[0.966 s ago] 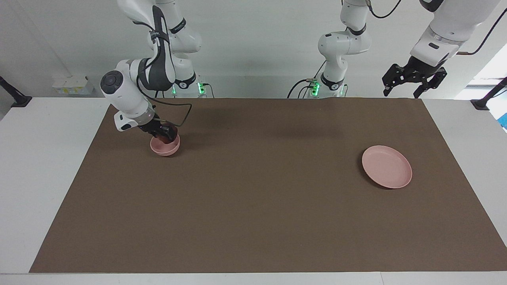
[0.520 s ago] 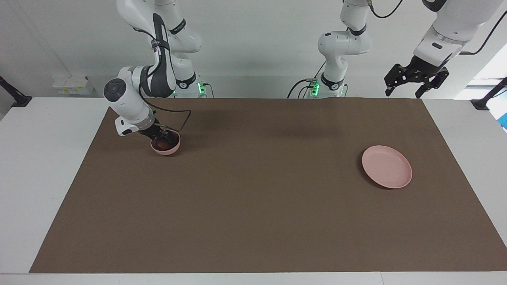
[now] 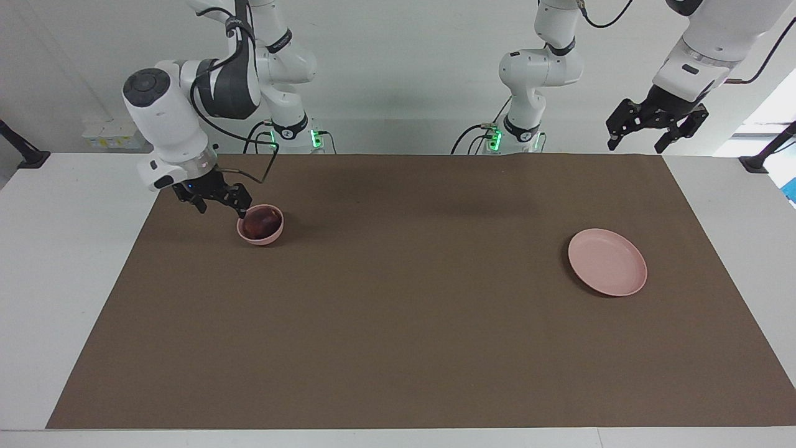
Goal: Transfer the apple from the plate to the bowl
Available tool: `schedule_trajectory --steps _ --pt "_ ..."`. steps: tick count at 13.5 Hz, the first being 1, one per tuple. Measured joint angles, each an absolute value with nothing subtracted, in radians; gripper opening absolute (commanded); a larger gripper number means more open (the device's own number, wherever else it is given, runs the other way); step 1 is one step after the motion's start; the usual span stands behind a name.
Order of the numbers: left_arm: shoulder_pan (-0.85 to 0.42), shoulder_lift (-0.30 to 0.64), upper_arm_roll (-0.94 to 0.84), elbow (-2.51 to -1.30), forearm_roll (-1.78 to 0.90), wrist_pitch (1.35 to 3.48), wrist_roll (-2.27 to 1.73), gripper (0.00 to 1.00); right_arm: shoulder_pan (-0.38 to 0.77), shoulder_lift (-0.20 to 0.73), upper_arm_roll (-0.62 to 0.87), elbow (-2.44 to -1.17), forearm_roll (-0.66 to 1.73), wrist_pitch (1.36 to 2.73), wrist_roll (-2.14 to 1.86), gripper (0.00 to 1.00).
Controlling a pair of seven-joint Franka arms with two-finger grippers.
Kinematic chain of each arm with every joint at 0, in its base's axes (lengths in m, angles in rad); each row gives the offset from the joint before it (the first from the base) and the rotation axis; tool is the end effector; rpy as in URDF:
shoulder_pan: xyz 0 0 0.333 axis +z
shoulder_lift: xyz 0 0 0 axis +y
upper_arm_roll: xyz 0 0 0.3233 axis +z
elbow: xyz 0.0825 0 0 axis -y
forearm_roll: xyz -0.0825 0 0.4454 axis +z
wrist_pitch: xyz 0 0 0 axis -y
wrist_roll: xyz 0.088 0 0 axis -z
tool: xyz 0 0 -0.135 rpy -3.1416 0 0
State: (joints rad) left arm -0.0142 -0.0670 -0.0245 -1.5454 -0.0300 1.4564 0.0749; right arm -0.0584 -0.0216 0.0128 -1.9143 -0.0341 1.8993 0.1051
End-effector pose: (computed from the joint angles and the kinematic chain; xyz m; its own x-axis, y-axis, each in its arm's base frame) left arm 0.5809 -0.0273 0.6475 0.9930 -0.1166 -0.0198 -0.1160 -0.9928 0.0298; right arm 0.6122 -0.0313 0.4610 0.9902 -0.1392 0.0098 -0.1394 -0.9897 0.0318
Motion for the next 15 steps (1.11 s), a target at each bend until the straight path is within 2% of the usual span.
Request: schedule_trajectory --steps 3,8,15 --pt "-0.02 -0.068 -0.025 -1.545 -0.03 1.457 0.075 1.0 -0.058 -0.021 0.013 -1.805 -0.035 1.834 0.103 1.0" --pt "-0.02 -0.068 -0.018 -1.545 -0.03 1.457 0.075 1.0 -0.058 -0.021 0.019 -1.659 -0.035 1.629 0.103 1.0" --pt "-0.02 -0.069 -0.018 -1.545 -0.03 1.457 0.075 1.0 -0.058 -0.048 0.027 -1.589 -0.029 1.507 0.103 1.0"
